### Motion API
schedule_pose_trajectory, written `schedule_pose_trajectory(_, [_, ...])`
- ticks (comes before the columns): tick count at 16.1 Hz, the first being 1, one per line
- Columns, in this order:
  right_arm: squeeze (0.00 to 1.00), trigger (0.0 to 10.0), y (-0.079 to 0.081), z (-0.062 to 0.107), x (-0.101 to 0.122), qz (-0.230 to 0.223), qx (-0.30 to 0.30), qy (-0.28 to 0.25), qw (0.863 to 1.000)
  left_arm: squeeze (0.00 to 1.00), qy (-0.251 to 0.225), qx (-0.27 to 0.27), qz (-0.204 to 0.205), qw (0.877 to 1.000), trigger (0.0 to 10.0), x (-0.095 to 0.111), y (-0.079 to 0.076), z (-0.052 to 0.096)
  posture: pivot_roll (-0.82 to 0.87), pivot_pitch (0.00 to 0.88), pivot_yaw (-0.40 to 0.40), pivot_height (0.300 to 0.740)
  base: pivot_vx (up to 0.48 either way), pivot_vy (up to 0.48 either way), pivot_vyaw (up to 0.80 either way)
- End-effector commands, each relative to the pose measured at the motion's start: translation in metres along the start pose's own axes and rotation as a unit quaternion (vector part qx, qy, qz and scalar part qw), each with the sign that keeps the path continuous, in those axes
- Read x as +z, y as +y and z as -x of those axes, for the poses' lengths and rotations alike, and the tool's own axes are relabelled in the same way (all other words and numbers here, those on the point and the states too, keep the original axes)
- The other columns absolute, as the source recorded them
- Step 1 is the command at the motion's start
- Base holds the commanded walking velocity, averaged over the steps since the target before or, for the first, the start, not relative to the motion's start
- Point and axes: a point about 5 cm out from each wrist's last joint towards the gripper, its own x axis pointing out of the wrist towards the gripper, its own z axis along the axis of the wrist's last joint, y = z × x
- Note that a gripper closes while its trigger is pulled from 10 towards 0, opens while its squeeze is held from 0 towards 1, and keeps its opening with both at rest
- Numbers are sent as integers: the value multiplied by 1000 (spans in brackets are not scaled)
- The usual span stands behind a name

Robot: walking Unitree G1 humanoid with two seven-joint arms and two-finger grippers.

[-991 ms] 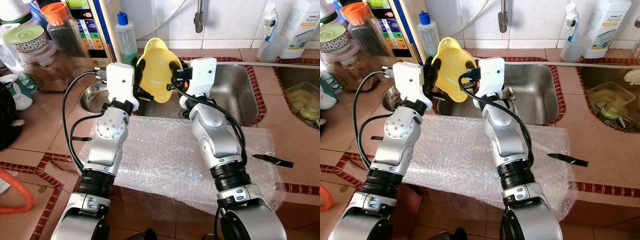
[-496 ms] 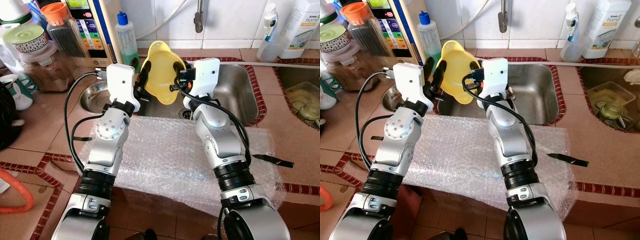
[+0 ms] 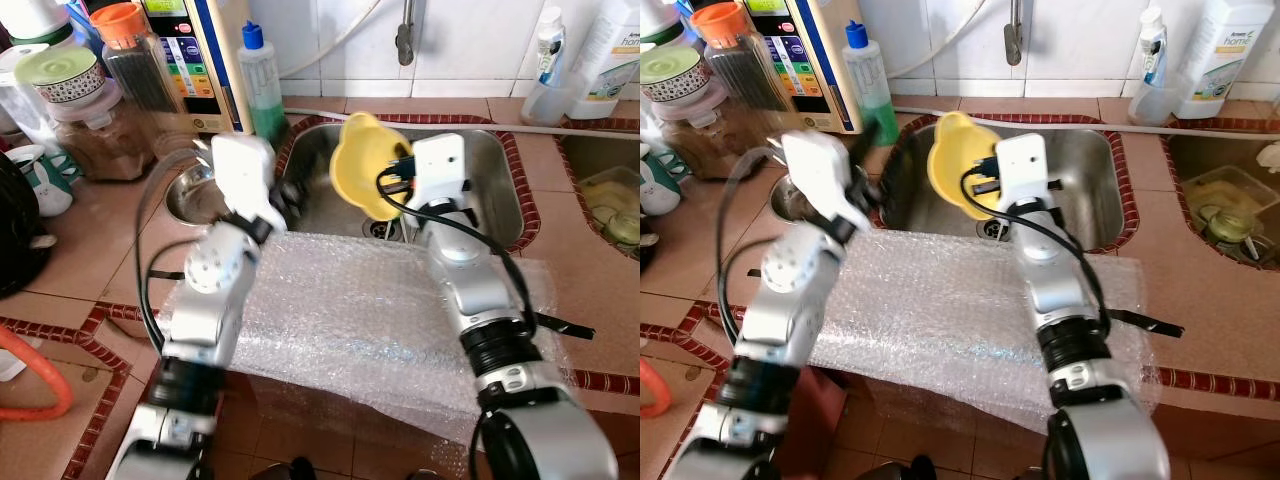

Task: Kitchen organization

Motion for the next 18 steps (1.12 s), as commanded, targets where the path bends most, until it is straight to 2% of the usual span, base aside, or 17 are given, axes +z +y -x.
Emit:
schedule_pose_trajectory(1, [0,0,1,-5,10,1,-2,-19,1000,1000,-1,-12,-2,1000,10000,4,-1,2,-193,107,142,740,0,0,0])
schedule_pose_trajectory(4, [0,0,-22,-6,-1,45,-40,4,998,1000,30,-47,-1,998,10000,-6,-5,11,-188,108,143,740,0,0,0])
schedule_pose_trajectory(6, [0,0,-56,1,-23,65,-103,66,990,1000,73,-91,-12,993,10000,-17,-9,25,-187,110,147,740,0,0,0])
schedule_pose_trajectory(9, [0,235,-70,6,-32,72,-121,88,986,1000,94,-107,-13,990,10000,-20,-7,29,-188,112,148,740,0,0,0])
schedule_pose_trajectory(10, [0,2235,-75,11,-40,70,-127,107,984,1000,102,-112,-18,988,10000,-21,-5,30,-191,113,151,740,0,0,0])
schedule_pose_trajectory(11, [0,2235,-76,12,-43,69,-128,112,983,1000,104,-113,-21,988,10000,-21,-5,30,-191,113,151,740,0,0,0])
schedule_pose_trajectory(12, [0,8667,-76,14,-46,68,-125,119,983,1000,105,-113,-24,988,10000,-21,-4,29,-191,113,151,740,0,0,0])
schedule_pose_trajectory(13, [1000,10000,-76,18,-54,51,-122,139,981,1000,108,-114,-36,987,10000,-20,-4,27,-194,114,154,740,0,0,0])
schedule_pose_trajectory(18, [1000,10000,-72,22,-65,17,-123,164,979,1000,112,-113,-39,986,10000,-18,-1,27,-196,111,159,740,0,0,0])
